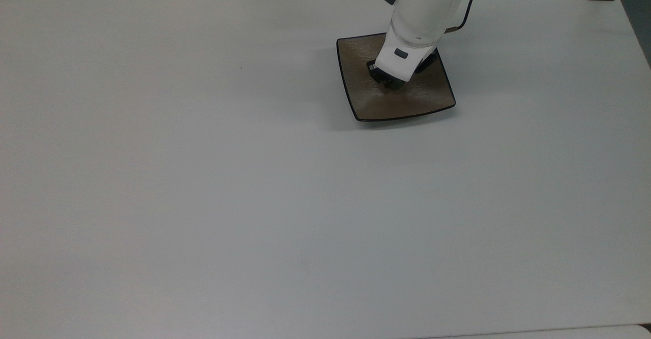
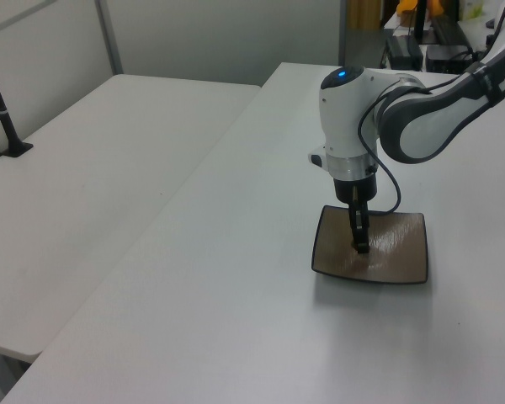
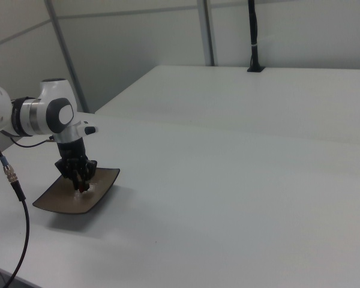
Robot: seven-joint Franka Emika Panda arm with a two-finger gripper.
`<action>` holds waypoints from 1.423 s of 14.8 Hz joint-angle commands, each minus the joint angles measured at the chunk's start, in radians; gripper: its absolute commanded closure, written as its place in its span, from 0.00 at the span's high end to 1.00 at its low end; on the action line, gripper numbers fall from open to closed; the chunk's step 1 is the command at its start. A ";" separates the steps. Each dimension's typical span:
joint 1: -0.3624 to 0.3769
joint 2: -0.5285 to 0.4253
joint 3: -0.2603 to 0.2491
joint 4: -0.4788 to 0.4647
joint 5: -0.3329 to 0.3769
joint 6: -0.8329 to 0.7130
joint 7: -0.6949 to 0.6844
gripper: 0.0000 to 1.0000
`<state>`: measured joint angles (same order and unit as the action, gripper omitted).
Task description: Strawberries on a ceramic plate
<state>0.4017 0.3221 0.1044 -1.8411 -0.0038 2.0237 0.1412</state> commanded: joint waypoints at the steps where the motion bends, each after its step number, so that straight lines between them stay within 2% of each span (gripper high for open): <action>1: 0.014 -0.009 -0.006 -0.013 0.010 0.021 0.018 0.79; 2: 0.016 -0.011 -0.006 -0.013 0.008 0.020 0.018 0.98; 3: 0.017 -0.017 -0.006 -0.013 0.008 0.018 0.018 1.00; 7: 0.014 -0.054 -0.008 -0.006 0.008 0.004 0.018 1.00; 10: -0.007 -0.118 -0.011 0.002 0.007 -0.009 0.017 1.00; 14: -0.050 -0.195 -0.023 0.066 -0.005 -0.141 0.017 1.00; 18: -0.098 -0.281 -0.096 0.146 -0.005 -0.311 0.017 1.00; 21: -0.122 -0.299 -0.169 0.238 -0.005 -0.414 0.017 1.00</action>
<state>0.2921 0.0429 -0.0027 -1.6814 -0.0064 1.7050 0.1453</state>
